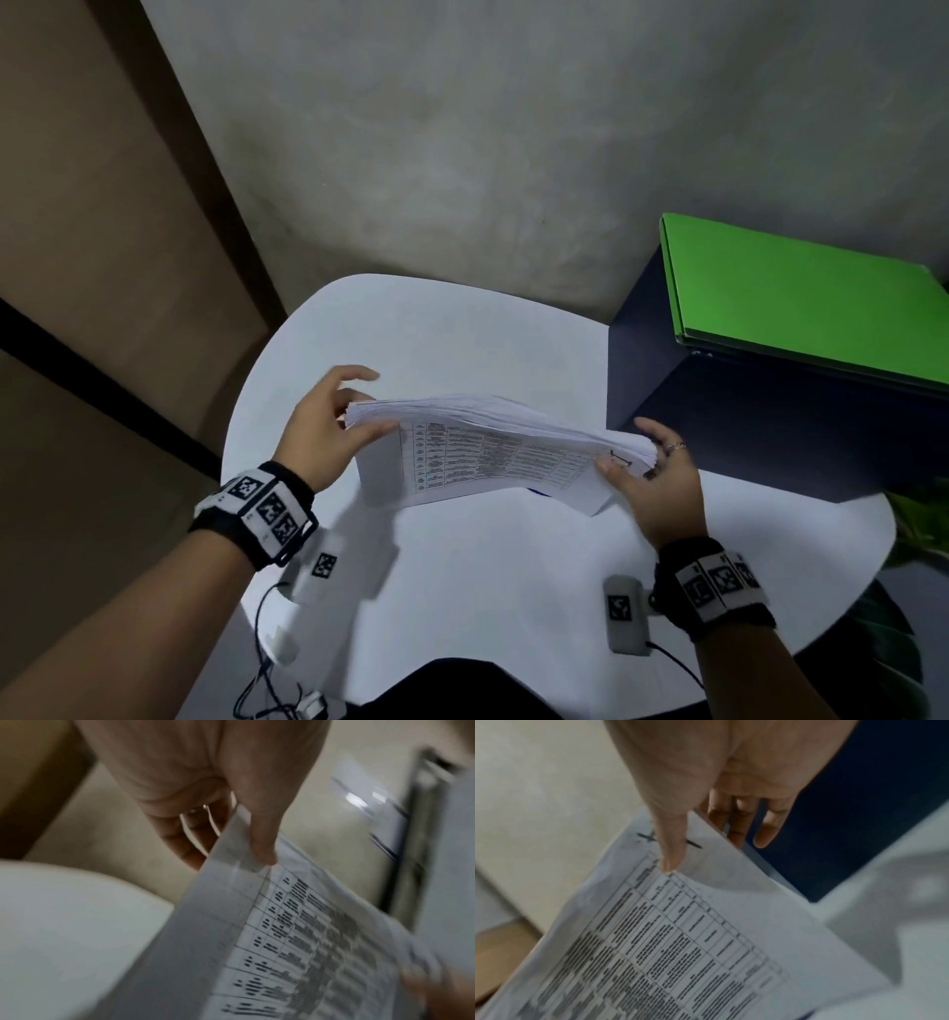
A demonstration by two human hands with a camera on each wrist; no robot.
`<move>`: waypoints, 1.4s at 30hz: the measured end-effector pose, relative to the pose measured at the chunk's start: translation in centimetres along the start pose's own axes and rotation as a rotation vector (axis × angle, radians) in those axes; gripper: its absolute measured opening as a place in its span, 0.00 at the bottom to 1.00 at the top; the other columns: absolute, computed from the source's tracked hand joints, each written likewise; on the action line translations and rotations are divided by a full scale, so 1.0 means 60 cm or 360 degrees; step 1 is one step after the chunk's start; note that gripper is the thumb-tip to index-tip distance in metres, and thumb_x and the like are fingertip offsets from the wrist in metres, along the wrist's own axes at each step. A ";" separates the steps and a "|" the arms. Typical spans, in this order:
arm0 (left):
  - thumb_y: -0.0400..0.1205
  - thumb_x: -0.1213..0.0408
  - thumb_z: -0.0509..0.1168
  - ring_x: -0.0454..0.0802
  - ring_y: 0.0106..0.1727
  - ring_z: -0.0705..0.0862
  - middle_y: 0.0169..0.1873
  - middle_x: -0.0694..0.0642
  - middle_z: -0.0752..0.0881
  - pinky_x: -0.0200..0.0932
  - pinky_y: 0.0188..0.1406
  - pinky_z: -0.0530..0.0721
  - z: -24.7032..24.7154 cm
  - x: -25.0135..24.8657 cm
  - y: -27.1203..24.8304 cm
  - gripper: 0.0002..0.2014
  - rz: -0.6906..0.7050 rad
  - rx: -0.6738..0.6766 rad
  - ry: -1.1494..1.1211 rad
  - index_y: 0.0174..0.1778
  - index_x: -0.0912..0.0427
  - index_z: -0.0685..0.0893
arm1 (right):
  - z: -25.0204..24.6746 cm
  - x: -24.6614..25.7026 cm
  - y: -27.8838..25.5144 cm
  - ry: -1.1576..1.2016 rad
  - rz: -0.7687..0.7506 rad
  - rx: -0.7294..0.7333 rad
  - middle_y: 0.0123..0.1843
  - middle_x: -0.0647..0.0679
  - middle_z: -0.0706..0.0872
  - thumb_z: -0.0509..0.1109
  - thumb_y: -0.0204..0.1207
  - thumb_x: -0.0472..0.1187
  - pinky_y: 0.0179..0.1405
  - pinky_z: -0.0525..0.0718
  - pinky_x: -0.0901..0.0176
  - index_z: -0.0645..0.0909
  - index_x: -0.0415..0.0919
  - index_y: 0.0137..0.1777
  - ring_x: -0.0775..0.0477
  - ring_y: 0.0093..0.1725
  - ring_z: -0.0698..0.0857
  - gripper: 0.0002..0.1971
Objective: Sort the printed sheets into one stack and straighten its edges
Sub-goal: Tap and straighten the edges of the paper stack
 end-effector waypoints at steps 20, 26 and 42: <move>0.75 0.76 0.76 0.32 0.49 0.90 0.43 0.39 0.93 0.29 0.51 0.84 0.089 0.053 -0.060 0.20 -0.0295 -0.0449 -0.0563 0.63 0.70 0.84 | 0.089 -0.053 -0.044 0.0229 0.0055 -0.0041 0.41 0.66 0.92 0.81 0.72 0.33 0.48 0.86 0.72 0.87 0.52 0.48 0.60 0.49 0.90 0.12; 0.76 0.73 0.76 0.31 0.45 0.89 0.40 0.37 0.93 0.28 0.47 0.84 0.079 0.039 -0.052 0.13 -0.0239 -0.0386 -0.0594 0.55 0.60 0.87 | 0.060 -0.047 -0.031 0.0241 0.0044 -0.0137 0.43 0.63 0.93 0.82 0.70 0.33 0.48 0.88 0.66 0.88 0.51 0.47 0.62 0.47 0.91 0.12; 0.65 0.52 0.85 0.53 0.82 0.62 0.82 0.50 0.66 0.54 0.80 0.62 0.004 -0.012 -0.016 0.57 -0.0124 -0.0468 0.0156 0.84 0.45 0.55 | 0.052 0.131 0.006 -0.0067 -0.0432 0.0123 0.38 0.43 0.91 0.82 0.71 0.35 0.42 0.87 0.46 0.87 0.41 0.43 0.49 0.39 0.87 0.05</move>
Point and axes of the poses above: each hand's wrist, its own y-axis towards the middle knuckle, its own z-axis out of the palm, x = y × z, the point moved 7 cm from there along y, towards the middle knuckle
